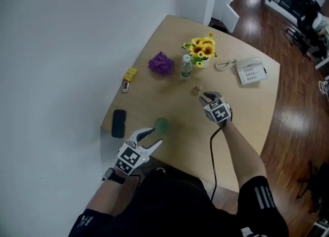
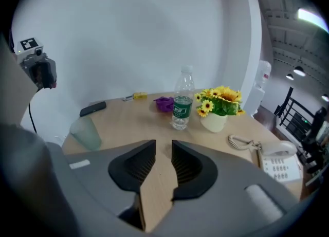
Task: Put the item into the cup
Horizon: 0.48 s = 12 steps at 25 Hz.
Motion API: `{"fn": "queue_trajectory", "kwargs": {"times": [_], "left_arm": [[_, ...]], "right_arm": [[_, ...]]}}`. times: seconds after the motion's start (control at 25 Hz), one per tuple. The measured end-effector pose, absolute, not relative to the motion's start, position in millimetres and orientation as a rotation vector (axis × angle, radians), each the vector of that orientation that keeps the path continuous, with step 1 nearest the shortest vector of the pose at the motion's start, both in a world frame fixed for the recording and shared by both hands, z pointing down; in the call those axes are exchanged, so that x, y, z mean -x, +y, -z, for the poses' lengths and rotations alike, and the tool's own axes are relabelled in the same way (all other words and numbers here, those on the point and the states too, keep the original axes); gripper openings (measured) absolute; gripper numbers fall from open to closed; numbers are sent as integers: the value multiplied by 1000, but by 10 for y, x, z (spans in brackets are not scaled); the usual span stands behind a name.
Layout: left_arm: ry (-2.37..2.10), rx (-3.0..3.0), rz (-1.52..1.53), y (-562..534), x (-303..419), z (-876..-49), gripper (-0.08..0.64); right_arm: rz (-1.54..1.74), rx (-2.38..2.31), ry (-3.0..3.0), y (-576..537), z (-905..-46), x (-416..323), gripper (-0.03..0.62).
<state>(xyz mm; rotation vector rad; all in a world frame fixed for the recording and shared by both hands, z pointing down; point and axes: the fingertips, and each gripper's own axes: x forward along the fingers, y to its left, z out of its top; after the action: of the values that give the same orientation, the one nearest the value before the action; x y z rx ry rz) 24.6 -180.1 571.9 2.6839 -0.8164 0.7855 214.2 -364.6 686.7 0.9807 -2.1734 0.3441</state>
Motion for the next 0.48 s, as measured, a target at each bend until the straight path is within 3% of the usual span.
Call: {"fn": "queue_trajectory", "kwargs": {"times": [0.48], "left_arm": [[-885, -2621, -796, -1937, -159, -5762, 190]], "right_arm": [[-363, -916, -2022, -4211, -7459, -2151, 112]]}}
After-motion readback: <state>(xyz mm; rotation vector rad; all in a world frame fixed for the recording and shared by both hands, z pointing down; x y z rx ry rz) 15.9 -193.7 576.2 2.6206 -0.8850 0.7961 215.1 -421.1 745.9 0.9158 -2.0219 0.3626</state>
